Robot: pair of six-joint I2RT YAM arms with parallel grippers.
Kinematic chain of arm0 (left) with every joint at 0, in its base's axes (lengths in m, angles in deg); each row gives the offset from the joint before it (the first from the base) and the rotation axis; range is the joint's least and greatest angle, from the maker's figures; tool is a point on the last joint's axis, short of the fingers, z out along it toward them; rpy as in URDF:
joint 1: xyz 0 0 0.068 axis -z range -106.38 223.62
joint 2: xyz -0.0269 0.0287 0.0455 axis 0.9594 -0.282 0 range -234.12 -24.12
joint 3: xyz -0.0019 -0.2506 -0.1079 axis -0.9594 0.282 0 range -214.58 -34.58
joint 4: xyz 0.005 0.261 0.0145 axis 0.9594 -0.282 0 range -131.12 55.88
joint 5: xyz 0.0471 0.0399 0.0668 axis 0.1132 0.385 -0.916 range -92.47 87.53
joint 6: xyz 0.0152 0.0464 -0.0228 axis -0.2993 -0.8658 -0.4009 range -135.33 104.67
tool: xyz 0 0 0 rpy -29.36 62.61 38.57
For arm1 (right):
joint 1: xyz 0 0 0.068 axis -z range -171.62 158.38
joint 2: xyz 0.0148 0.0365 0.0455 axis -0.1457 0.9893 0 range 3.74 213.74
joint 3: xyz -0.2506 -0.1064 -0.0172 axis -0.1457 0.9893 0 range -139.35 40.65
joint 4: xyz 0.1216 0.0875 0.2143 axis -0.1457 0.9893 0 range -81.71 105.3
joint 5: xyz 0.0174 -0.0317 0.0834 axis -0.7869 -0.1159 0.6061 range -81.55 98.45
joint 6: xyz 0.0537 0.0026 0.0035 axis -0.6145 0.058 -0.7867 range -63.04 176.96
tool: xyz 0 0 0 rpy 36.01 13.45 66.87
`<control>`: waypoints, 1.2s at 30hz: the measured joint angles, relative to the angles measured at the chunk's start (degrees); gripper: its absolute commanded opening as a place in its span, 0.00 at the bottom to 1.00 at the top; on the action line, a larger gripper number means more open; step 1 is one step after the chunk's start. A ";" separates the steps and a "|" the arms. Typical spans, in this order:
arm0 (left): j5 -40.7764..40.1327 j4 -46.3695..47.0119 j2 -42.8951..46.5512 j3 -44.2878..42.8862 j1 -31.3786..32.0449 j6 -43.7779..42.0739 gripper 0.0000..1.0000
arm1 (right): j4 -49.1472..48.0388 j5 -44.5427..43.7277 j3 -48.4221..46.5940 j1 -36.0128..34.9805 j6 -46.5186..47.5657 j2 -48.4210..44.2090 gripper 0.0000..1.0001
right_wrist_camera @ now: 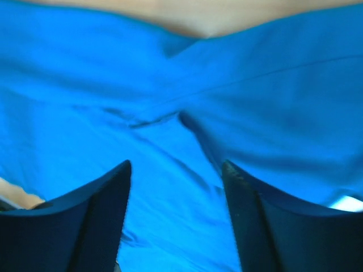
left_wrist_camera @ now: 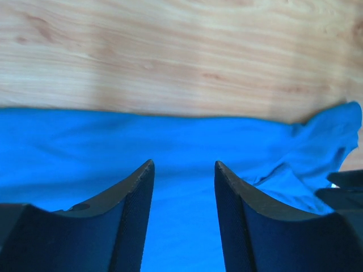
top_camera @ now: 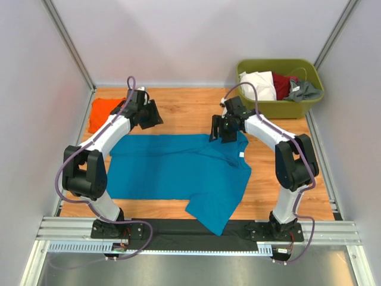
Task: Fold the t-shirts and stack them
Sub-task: Fold the tshirt
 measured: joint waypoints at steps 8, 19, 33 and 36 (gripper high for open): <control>1.88 -0.48 1.14 5.49 -0.15 -1.99 0.62 | -4.13 5.57 4.20 -1.88 -0.57 1.05 0.74; 2.27 -1.60 7.80 8.28 -0.20 -5.14 0.62 | -7.91 7.23 4.94 -1.90 -0.09 4.94 0.63; 2.25 -2.27 9.31 11.85 -0.20 -5.57 0.62 | -9.84 9.33 7.52 -2.84 0.07 4.87 0.34; 2.25 -2.34 9.79 12.07 -0.20 -5.66 0.62 | -9.86 9.27 8.59 -3.04 -0.02 3.67 0.34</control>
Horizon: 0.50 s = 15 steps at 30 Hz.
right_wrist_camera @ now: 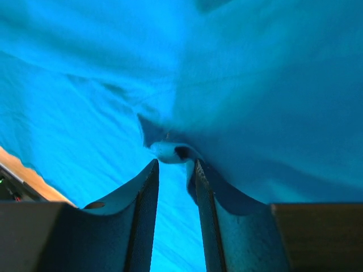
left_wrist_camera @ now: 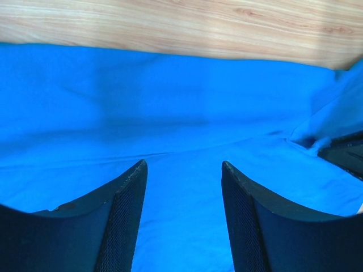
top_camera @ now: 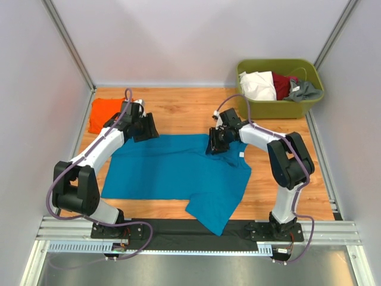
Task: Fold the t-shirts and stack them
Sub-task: Fold the tshirt
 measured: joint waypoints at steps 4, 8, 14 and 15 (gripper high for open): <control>0.02 0.07 0.35 0.00 0.00 -0.28 0.62 | -0.15 0.26 2.36 -0.81 -0.31 -3.37 0.33; 0.28 0.28 0.37 0.39 0.00 -0.33 0.62 | -1.18 1.70 4.55 -2.86 -0.33 -5.29 0.32; 1.16 0.35 0.52 1.25 0.00 -0.57 0.62 | -0.46 3.04 8.02 -6.45 -0.22 -5.60 0.33; 1.29 0.33 0.66 1.38 0.00 -0.61 0.62 | 0.26 2.97 8.13 -6.80 -0.13 -5.79 0.34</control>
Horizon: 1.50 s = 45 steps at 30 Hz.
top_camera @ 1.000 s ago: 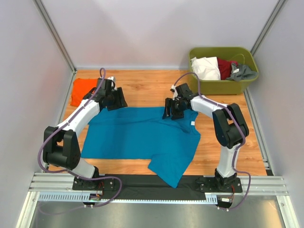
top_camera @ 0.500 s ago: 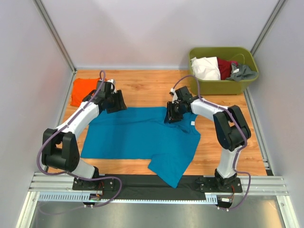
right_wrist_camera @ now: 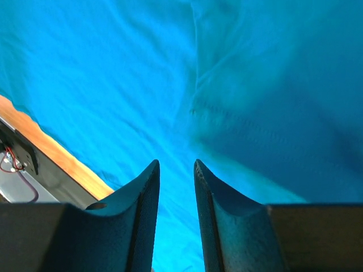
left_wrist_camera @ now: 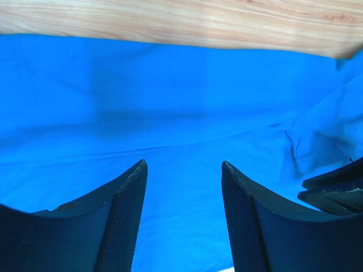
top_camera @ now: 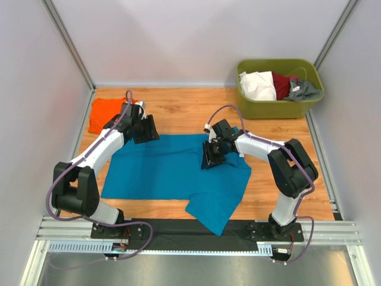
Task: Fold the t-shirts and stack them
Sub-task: Fold the tshirt
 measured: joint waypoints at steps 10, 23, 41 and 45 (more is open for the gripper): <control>2.64 0.42 1.20 0.02 0.13 0.37 0.62 | 5.66 -10.60 -5.57 1.29 -2.40 -11.39 0.59; 4.61 3.19 -3.93 -2.91 6.64 3.85 0.61 | 6.19 -26.36 0.37 1.77 -5.18 -6.80 0.49; -3.23 -4.09 -9.09 -11.04 4.26 4.50 0.62 | 17.20 -30.88 -10.16 1.25 2.14 -4.66 0.58; -3.43 -4.74 -9.11 -10.75 -0.83 5.55 0.58 | 15.80 -28.94 -20.57 4.00 1.11 -5.66 0.43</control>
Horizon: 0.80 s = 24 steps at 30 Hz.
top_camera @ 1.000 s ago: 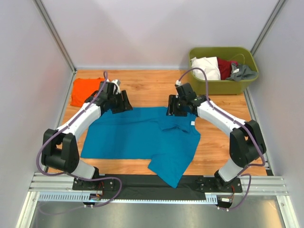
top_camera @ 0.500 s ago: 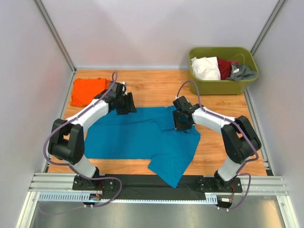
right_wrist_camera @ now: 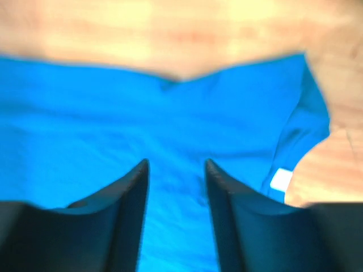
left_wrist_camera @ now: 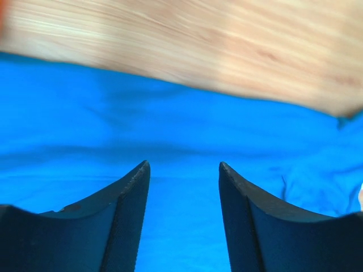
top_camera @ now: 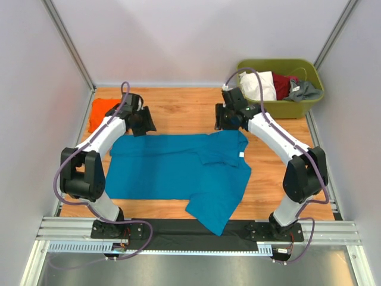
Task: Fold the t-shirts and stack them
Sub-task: Fold the tshirt
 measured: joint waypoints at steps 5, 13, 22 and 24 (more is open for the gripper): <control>-1.62 0.09 -1.73 0.33 -5.35 1.18 0.39 | -2.86 -0.61 -5.31 1.97 -3.28 4.92 0.05; -3.93 0.09 -8.00 1.38 -7.67 1.84 0.00 | -2.38 -2.21 -2.95 2.10 -6.03 17.55 0.00; -3.54 1.46 -14.38 0.92 -7.89 2.03 0.00 | -2.64 -3.30 -1.57 4.26 -6.56 19.50 0.00; -2.86 1.62 -15.30 -0.09 -7.98 2.16 0.00 | -3.30 -3.13 -1.01 5.20 -6.84 19.43 0.00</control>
